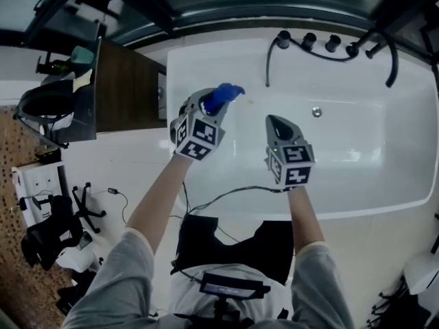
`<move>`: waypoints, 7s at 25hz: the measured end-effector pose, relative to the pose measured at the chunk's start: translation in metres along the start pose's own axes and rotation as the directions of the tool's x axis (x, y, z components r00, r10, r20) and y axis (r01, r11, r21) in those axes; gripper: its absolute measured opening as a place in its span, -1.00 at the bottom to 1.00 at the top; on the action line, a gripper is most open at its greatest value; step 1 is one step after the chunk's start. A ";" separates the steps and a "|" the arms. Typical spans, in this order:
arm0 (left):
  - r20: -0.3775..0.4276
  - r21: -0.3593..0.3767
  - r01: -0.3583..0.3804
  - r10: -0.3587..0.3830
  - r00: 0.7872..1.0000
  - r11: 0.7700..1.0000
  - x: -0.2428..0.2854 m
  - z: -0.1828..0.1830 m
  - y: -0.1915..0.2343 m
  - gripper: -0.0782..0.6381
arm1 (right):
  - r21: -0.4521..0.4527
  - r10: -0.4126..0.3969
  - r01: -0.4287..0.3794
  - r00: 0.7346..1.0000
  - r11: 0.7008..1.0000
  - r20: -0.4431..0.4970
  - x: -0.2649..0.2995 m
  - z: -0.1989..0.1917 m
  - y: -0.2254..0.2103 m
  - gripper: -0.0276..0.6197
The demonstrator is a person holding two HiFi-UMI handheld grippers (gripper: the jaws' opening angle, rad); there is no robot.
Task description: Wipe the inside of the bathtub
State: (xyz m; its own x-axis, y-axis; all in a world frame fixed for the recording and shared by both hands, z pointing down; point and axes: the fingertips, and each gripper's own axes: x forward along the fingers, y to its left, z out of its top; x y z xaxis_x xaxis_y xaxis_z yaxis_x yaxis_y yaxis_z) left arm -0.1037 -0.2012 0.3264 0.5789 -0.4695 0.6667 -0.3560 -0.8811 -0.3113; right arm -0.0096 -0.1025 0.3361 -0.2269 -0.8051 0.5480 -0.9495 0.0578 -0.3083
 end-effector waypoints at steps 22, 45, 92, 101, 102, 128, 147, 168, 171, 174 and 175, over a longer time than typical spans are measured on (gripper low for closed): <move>-0.091 0.467 -0.125 0.188 0.978 0.876 0.255 -0.072 0.034 -0.42 | -0.058 -0.023 0.027 0.997 0.998 0.073 0.205 -0.079 -0.085 -0.89; -0.175 0.523 -0.111 0.234 0.957 0.845 0.313 -0.102 0.013 -0.43 | 0.005 -0.010 0.010 0.998 1.000 0.068 0.241 -0.129 -0.131 -0.89; -0.585 0.353 0.264 -0.009 0.811 0.898 0.446 -0.364 -0.102 -0.44 | 0.044 -0.077 0.079 0.995 0.996 -0.059 0.288 -0.275 -0.184 -0.89; -0.640 0.315 0.324 -0.052 0.767 0.892 0.475 -0.401 -0.123 -0.43 | 0.055 -0.077 0.082 0.993 0.995 -0.090 0.302 -0.298 -0.195 -0.89; -0.645 0.311 0.327 -0.055 0.762 0.892 0.476 -0.404 -0.125 -0.43 | 0.052 -0.077 0.082 0.993 0.995 -0.091 0.302 -0.298 -0.196 -0.89; -0.454 -0.398 0.014 -0.211 0.866 0.917 0.492 -0.382 -0.186 -0.44 | 0.052 -0.112 0.120 0.983 0.991 -0.143 0.282 -0.321 -0.212 -0.89; -0.499 -0.570 -0.171 -0.173 0.849 0.804 0.469 -0.406 -0.190 -0.44 | 0.024 -0.151 0.156 0.977 0.987 -0.150 0.265 -0.326 -0.235 -0.89; -0.243 -0.762 -0.137 -0.084 0.966 0.633 0.494 -0.374 -0.136 -0.44 | 0.024 -0.145 0.151 0.976 0.988 -0.163 0.272 -0.325 -0.229 -0.89; -0.219 -0.735 -0.068 -0.142 0.965 0.675 0.497 -0.345 -0.158 -0.45 | 0.015 -0.151 0.155 0.976 0.988 -0.156 0.268 -0.312 -0.224 -0.89; -0.310 -0.691 -0.152 -0.100 0.945 0.707 0.485 -0.351 -0.151 -0.45 | 0.012 -0.147 0.150 0.979 0.989 -0.138 0.267 -0.294 -0.217 -0.89; -0.332 -0.678 -0.182 -0.076 0.940 0.713 0.480 -0.355 -0.144 -0.45 | 0.012 -0.145 0.147 0.981 0.989 -0.132 0.266 -0.289 -0.216 -0.89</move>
State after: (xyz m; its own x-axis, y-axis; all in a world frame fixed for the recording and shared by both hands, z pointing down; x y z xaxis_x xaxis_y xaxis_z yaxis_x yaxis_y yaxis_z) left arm -0.0346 -0.2799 0.9313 0.3279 -0.3559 0.8751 -0.8560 -0.5039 0.1158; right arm 0.0723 -0.1588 0.7732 -0.1139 -0.7197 0.6848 -0.9699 -0.0688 -0.2336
